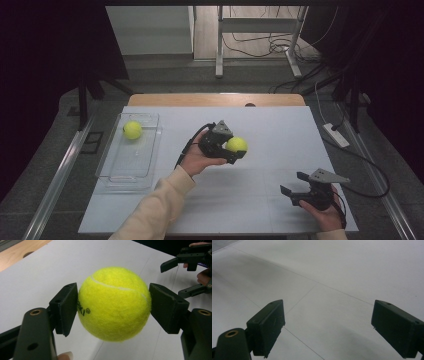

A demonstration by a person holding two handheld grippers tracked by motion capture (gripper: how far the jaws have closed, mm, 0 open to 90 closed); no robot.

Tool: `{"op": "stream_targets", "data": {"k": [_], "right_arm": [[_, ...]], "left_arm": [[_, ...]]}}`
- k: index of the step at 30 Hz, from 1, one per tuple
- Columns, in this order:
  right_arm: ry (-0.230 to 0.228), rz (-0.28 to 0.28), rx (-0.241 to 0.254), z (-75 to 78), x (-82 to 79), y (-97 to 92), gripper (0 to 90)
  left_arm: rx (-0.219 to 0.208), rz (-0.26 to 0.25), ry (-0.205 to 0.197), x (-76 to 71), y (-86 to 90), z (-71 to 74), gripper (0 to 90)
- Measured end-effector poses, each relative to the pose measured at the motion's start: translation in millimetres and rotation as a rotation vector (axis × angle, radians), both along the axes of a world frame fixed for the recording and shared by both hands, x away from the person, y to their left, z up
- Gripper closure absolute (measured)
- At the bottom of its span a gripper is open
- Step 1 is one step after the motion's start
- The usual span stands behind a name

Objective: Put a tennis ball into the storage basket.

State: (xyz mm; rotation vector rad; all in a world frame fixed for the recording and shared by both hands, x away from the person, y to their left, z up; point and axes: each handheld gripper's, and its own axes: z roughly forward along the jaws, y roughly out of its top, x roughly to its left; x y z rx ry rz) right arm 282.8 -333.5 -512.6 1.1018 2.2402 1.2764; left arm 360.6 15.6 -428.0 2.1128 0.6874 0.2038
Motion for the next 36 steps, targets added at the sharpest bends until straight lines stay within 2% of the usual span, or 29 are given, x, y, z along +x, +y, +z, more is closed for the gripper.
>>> {"op": "stream_targets", "data": {"k": [36], "right_arm": [[0.000,0.001,-0.002,-0.7,0.2,0.7,11.9]], "left_arm": [[-0.034,0.090,-0.037,-1.6,43.8,14.5,27.8]]}}
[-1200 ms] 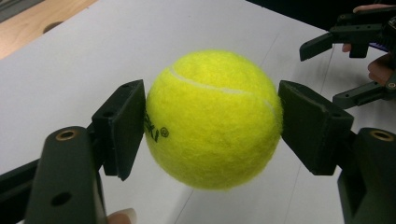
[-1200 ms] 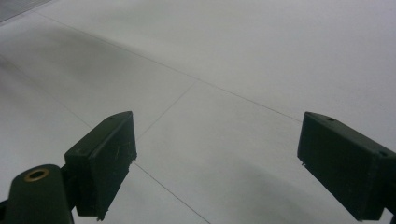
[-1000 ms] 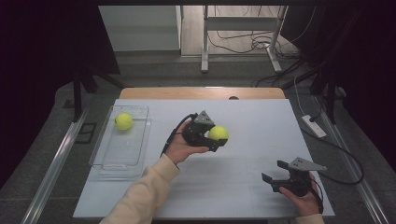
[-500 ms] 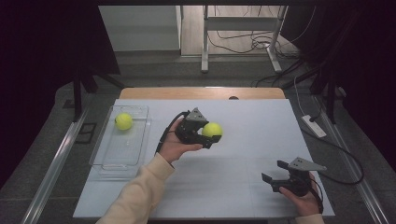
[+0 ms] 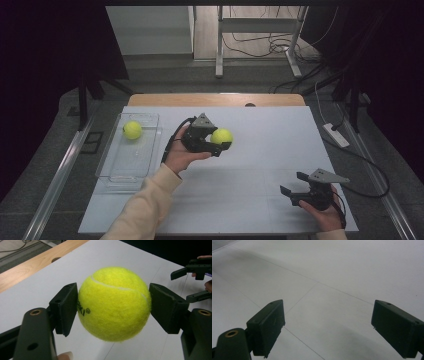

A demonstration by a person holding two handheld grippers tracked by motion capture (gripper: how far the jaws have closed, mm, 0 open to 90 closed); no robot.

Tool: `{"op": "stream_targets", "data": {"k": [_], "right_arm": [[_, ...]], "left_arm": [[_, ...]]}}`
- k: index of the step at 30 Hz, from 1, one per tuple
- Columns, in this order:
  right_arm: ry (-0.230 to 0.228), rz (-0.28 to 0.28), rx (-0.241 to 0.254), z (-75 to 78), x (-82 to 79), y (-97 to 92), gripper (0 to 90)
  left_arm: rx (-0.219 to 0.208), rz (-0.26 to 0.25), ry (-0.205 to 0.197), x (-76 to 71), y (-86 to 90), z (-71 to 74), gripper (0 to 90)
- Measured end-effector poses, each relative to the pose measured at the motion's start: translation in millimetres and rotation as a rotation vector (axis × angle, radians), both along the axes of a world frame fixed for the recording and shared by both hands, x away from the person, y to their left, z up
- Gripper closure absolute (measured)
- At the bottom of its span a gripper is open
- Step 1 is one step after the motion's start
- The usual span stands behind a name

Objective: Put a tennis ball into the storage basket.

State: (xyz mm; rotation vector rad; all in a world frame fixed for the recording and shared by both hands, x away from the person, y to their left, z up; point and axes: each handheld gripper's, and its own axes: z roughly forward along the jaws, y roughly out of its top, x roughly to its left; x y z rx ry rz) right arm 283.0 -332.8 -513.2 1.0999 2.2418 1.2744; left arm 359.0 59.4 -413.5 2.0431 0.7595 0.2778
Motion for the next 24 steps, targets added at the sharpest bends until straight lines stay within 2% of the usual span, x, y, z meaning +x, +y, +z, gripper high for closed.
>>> {"op": "stream_targets", "data": {"k": [24], "right_arm": [[0.000,-0.006,0.001,0.1,0.1,0.1,11.8]], "left_arm": [[-0.001,0.066,-0.012,-2.3,33.8,5.1,27.9]]}}
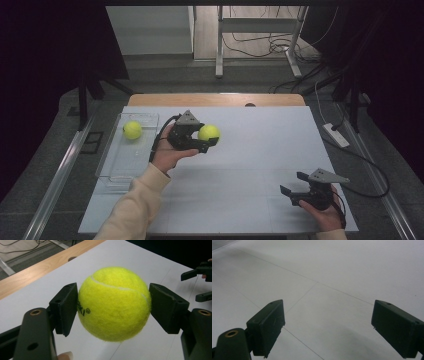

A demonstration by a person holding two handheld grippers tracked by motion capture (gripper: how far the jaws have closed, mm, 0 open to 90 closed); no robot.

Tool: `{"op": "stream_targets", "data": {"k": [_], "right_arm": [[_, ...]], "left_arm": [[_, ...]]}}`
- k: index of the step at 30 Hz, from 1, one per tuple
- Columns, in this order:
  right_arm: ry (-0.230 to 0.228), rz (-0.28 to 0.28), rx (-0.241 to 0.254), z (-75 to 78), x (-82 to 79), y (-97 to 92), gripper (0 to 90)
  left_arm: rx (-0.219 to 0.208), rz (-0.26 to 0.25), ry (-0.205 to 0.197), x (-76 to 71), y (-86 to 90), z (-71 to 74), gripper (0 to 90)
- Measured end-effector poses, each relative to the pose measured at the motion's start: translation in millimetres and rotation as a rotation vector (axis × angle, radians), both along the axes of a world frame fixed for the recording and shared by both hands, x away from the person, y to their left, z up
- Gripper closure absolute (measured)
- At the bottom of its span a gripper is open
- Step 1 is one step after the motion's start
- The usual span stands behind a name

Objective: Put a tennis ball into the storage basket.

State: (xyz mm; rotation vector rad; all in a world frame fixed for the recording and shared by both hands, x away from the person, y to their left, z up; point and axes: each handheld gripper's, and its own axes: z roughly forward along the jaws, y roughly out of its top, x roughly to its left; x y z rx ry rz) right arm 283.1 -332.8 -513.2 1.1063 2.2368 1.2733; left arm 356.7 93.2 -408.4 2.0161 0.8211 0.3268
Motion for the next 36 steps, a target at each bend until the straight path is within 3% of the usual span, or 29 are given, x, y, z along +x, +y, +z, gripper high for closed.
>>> {"op": "stream_targets", "data": {"k": [18,36], "right_arm": [[-0.003,-0.001,0.000,0.3,0.0,0.1,11.7],[-0.002,0.001,-0.003,0.0,0.1,0.6,11.7]], "left_arm": [[-0.008,0.044,-0.020,-1.1,21.2,8.4,27.8],[0.007,0.086,-0.022,-1.7,41.1,5.9,27.8]]}}
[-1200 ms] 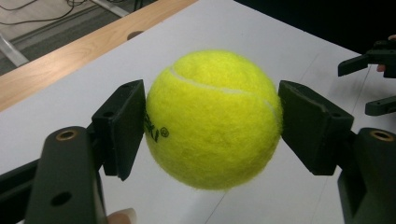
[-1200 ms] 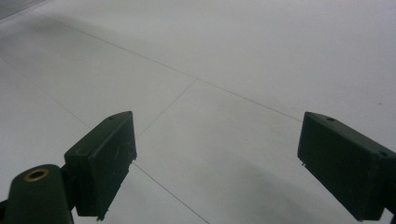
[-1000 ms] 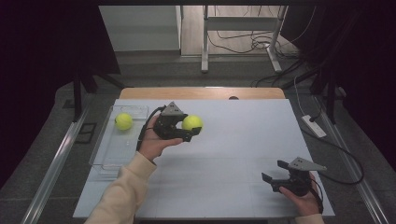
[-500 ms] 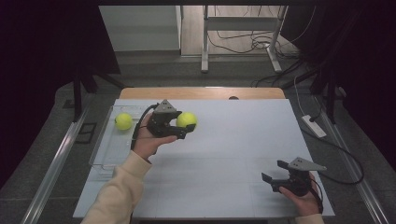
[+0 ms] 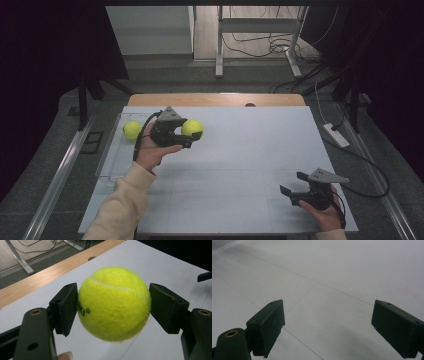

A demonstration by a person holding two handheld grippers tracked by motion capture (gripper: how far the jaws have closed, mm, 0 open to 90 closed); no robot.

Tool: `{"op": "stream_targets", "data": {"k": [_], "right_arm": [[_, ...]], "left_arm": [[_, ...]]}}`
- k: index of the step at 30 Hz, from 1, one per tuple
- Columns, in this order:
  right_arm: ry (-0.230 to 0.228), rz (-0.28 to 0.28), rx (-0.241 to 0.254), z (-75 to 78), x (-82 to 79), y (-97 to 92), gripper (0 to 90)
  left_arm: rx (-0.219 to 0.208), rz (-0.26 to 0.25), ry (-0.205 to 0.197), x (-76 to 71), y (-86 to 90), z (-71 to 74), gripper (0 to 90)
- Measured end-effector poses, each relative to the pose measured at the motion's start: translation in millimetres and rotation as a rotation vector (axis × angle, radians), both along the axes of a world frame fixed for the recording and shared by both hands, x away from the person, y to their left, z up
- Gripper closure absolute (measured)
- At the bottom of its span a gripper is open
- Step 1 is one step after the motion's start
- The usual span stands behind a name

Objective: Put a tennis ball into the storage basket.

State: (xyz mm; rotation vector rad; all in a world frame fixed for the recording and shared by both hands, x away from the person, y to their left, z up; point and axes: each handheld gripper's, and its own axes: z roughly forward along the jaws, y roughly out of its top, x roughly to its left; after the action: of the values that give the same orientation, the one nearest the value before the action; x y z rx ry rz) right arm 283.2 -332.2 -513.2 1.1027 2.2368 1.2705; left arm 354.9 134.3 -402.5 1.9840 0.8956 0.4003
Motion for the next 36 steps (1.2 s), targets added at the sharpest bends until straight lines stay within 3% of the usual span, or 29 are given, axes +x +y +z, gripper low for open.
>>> {"op": "stream_targets", "data": {"k": [36], "right_arm": [[0.003,-0.003,-0.005,-0.7,0.2,0.2,11.9]], "left_arm": [[-0.014,0.110,0.006,-6.4,39.6,-12.0,27.8]]}}
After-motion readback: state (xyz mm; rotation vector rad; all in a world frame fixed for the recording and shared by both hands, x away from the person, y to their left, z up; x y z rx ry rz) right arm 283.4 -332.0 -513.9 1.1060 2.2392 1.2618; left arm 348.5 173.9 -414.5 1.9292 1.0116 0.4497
